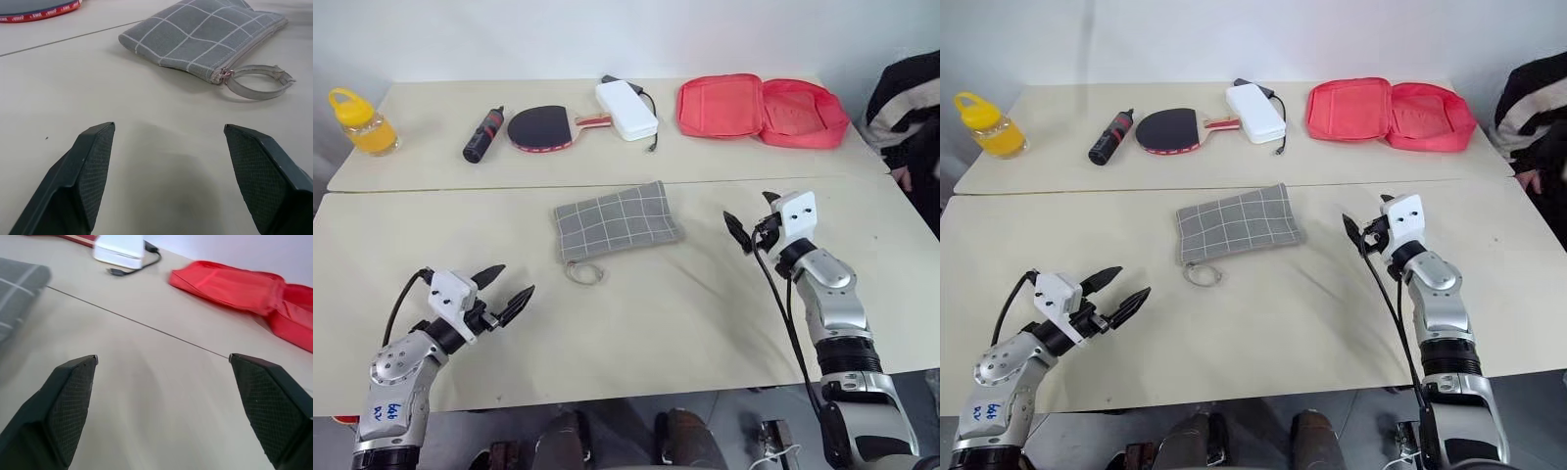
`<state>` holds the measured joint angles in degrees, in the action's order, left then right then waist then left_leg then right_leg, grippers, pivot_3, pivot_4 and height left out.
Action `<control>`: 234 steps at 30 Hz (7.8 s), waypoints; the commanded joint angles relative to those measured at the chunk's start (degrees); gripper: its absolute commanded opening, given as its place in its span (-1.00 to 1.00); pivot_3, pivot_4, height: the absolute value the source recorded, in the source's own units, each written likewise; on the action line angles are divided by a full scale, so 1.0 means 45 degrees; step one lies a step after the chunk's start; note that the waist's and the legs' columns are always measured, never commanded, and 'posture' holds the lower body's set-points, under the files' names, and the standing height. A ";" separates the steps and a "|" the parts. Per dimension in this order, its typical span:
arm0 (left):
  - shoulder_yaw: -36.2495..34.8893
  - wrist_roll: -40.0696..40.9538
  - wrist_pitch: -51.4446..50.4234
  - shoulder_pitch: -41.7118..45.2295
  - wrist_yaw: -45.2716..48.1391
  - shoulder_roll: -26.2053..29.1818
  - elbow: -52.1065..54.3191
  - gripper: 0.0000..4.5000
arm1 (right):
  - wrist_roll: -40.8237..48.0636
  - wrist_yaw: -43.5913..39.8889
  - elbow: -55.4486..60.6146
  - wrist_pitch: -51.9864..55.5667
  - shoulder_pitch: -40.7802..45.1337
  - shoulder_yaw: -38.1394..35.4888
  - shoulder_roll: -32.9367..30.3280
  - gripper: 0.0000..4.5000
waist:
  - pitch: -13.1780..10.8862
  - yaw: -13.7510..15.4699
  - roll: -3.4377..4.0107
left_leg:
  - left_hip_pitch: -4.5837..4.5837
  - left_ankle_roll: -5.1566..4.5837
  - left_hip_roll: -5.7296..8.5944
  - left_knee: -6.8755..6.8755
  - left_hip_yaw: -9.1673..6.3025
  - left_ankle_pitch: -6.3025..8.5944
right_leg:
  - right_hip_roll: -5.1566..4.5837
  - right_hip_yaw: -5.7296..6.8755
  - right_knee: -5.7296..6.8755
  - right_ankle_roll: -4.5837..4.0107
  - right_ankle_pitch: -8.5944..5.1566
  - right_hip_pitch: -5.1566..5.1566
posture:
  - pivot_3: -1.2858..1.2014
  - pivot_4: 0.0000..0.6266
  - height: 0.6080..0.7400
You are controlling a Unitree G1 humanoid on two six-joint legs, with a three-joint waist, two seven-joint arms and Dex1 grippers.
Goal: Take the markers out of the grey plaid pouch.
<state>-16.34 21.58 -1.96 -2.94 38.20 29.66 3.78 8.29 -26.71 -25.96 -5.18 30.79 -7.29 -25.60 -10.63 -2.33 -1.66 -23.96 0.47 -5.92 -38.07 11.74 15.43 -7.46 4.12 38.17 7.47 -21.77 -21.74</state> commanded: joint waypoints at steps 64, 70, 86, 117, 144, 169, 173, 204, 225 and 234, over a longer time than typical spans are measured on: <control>0.4989 -0.7713 1.3164 0.9005 -0.1031 0.0968 -1.2163 0.69 | -0.2592 0.1380 -0.3844 -0.0807 0.3353 0.2457 0.3222 -0.99 | 0.0001 -0.0328 0.0000 | -0.0064 0.0016 0.0001 -0.0004 0.0162 -0.0041 | -0.0016 -0.0020 0.0168 -0.0001 -0.0001 -0.0161 | 0.03 -0.52 1.00; 0.5387 -0.7846 1.3393 0.9496 -0.1312 0.0893 -1.2807 0.69 | -0.2560 0.1309 -0.3488 -0.0635 0.3215 0.2403 0.3172 -0.99 | 0.0001 -0.0360 0.0000 | -0.0064 0.0014 0.0002 -0.0011 0.0160 -0.0043 | -0.0016 -0.0020 0.0172 -0.0001 -0.0001 -0.0158 | 0.03 -0.52 1.00; 0.5464 -0.6445 1.2841 0.9129 -0.0342 0.0747 -1.2268 -0.96 | -0.2527 0.1125 -0.3198 -0.0673 0.3264 0.2470 0.3095 -1.00 | 0.0003 -0.0483 0.0004 | -0.0061 0.0013 0.0004 -0.0008 0.0156 -0.0046 | -0.0020 -0.0020 0.0177 0.0000 -0.0001 -0.0156 | 0.03 -0.52 1.00; 0.4355 -0.3474 0.5776 0.7161 0.1100 0.0180 -0.4467 -0.96 | -0.7483 -0.1097 0.2162 -0.4602 0.2292 0.5728 -0.0690 0.16 | -0.0002 -0.0532 0.0008 | -0.0069 0.0017 0.0003 -0.0017 0.0060 -0.0049 | -0.0016 -0.0023 0.0168 0.0001 0.0000 -0.0163 | 0.03 -0.52 1.00; 0.3383 -0.3233 0.6402 0.7017 0.0159 -0.0283 -0.4434 0.04 | -0.3793 -0.2441 0.2056 -0.4609 0.2143 0.4506 -0.0518 -1.00 | -0.0002 -0.0506 0.0008 | -0.0069 0.0016 0.0003 -0.0017 0.0053 -0.0050 | -0.0017 -0.0023 0.0169 0.0001 0.0000 -0.0159 | 0.03 -0.52 1.00; 0.3491 -0.2959 0.7144 0.6418 0.1296 -0.0179 -0.4190 -0.98 | -0.4284 -0.2544 0.1731 -0.4708 0.2074 0.4623 -0.0710 -1.00 | -0.0002 -0.0511 0.0008 | -0.0069 0.0016 0.0003 -0.0019 0.0053 -0.0050 | -0.0016 -0.0023 0.0170 0.0001 0.0000 -0.0159 | 0.03 -0.52 1.00; 0.3560 -0.3046 0.7124 0.6406 0.1170 -0.0331 -0.4103 -1.00 | -0.3378 -0.3489 0.1898 -0.4062 0.1915 0.4587 -0.0680 -0.72 | -0.0002 -0.0507 0.0008 | -0.0068 0.0016 0.0003 -0.0019 0.0052 -0.0050 | -0.0016 -0.0023 0.0170 0.0001 0.0000 -0.0158 | 0.03 -0.52 1.00; 0.5234 -0.6429 0.7364 0.5840 -0.1665 -0.1181 -0.3106 -1.00 | 0.4254 -0.2696 0.8708 0.8426 -0.1446 0.4268 0.1459 -0.21 | 0.0006 0.0175 -0.0005 | -0.0071 -0.0002 0.0004 -0.0026 0.0053 -0.0039 | -0.0016 -0.0023 0.0158 -0.0001 0.0000 -0.0157 | 0.03 -0.52 1.00; 0.4546 -0.5707 0.7812 0.5439 -0.1394 0.0344 -0.3534 -1.00 | 0.2274 -0.4583 0.4217 0.5273 -0.0599 0.1544 -0.2305 -0.99 | 0.0006 0.0075 -0.0004 | -0.0064 -0.0003 -0.0002 -0.0012 0.0064 -0.0039 | -0.0010 -0.0023 0.0142 -0.0002 0.0000 -0.0159 | 0.03 -0.52 1.00; 0.4515 -0.5603 0.7822 0.5604 -0.1429 0.0308 -0.3721 -1.00 | 0.2238 -0.5117 0.4322 0.4710 -0.0709 0.1618 -0.2052 -0.78 | 0.0005 0.0138 -0.0004 | -0.0066 -0.0003 0.0000 -0.0016 0.0070 -0.0039 | -0.0015 -0.0025 0.0142 -0.0002 0.0000 -0.0159 | 0.03 -0.52 1.00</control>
<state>4.97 -4.98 33.12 21.98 32.27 31.33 -14.03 17.25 -48.97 -8.91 16.54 27.28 1.75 -34.61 -10.60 -1.70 -1.68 -24.26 0.46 -5.92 -38.14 12.05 15.26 -7.53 4.01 38.80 7.46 -21.77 -22.45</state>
